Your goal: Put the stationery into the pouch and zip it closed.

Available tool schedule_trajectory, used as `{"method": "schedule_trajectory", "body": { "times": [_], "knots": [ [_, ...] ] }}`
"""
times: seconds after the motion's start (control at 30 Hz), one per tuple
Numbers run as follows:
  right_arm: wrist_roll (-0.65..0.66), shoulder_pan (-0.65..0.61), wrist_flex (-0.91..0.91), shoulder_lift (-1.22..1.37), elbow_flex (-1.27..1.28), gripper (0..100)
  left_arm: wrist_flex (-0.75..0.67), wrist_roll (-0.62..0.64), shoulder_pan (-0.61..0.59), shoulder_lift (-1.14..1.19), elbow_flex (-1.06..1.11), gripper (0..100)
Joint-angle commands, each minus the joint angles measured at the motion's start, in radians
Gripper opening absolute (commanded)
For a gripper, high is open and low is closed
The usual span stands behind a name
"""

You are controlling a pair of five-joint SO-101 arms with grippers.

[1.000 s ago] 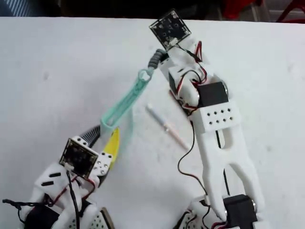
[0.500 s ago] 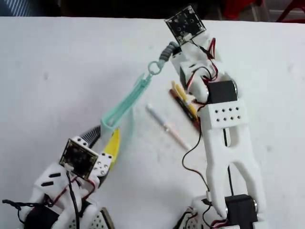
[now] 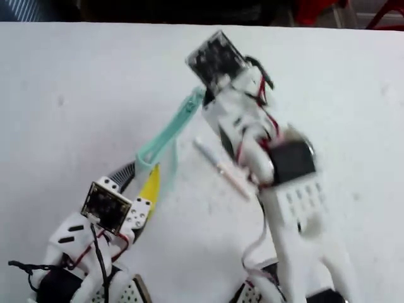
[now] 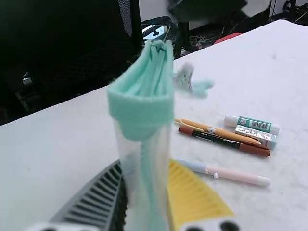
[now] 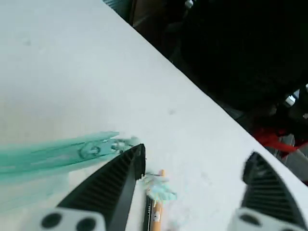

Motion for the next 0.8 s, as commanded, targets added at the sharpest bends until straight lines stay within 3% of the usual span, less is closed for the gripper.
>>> {"method": "schedule_trajectory", "body": {
  "times": [0.0,0.2,0.3,0.5,0.63,0.77],
  "knots": [
    [0.012,-0.077,0.084,-0.166,-0.046,32.5,-0.031,-0.008,0.001,0.010,0.003,2],
    [-0.018,-0.159,0.163,-0.302,-0.048,30.0,-0.089,-0.002,-0.102,0.010,0.031,2],
    [-0.189,-0.193,0.168,-0.266,-0.063,30.1,-0.098,-0.002,-0.104,0.010,0.044,2],
    [-0.663,-0.260,0.173,-0.097,-0.229,31.5,-0.094,0.000,-0.102,0.010,0.046,2],
    [-0.738,-0.314,0.174,0.045,-0.270,39.6,-0.092,0.000,-0.085,0.010,0.046,2],
    [-0.801,-0.331,0.174,0.185,-0.316,40.1,-0.092,-0.002,-0.074,0.010,0.048,2]
  ]
}}
